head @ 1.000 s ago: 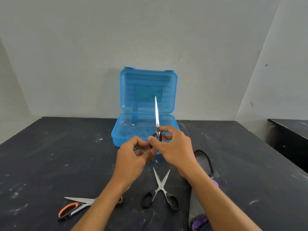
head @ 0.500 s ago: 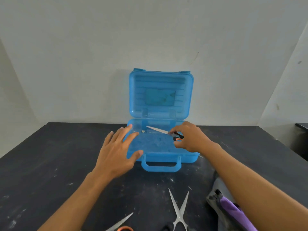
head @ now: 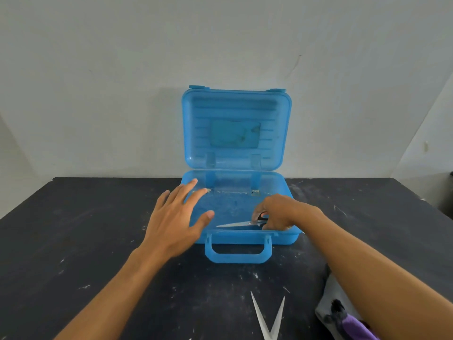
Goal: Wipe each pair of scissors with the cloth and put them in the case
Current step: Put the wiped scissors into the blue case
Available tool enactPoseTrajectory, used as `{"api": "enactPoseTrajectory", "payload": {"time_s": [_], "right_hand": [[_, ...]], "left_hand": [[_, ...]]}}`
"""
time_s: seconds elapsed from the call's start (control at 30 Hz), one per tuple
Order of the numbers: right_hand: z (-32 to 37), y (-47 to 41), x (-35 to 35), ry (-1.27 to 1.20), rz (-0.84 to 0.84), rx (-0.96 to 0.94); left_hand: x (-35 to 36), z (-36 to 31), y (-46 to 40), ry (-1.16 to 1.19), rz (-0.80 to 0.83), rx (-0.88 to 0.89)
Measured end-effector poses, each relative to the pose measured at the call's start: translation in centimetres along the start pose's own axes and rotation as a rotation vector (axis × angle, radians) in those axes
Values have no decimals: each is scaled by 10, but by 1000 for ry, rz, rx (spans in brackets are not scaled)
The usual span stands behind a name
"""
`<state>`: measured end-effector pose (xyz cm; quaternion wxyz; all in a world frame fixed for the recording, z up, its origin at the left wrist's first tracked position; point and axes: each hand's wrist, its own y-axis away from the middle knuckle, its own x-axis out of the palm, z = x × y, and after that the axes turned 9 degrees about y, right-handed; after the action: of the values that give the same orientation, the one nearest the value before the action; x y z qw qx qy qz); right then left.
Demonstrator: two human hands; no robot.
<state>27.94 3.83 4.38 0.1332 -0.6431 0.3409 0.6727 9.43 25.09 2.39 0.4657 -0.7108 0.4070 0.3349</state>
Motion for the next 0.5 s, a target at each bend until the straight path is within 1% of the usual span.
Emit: {"api": "enactPoseTrajectory", "payload": {"time_s": [0.13, 0.23, 0.37, 0.5], "right_hand": [[-5, 0, 2, -13, 51, 11], [-7, 1, 1, -29, 34, 28], [-3, 11, 3, -35, -49, 49], [0, 33, -5, -110, -209, 98]], "left_hand": [[3, -5, -5, 21, 7, -2], [3, -10, -7, 31, 10, -1], [0, -16, -3, 44, 10, -7], [-10, -24, 8, 43, 0, 5]]}}
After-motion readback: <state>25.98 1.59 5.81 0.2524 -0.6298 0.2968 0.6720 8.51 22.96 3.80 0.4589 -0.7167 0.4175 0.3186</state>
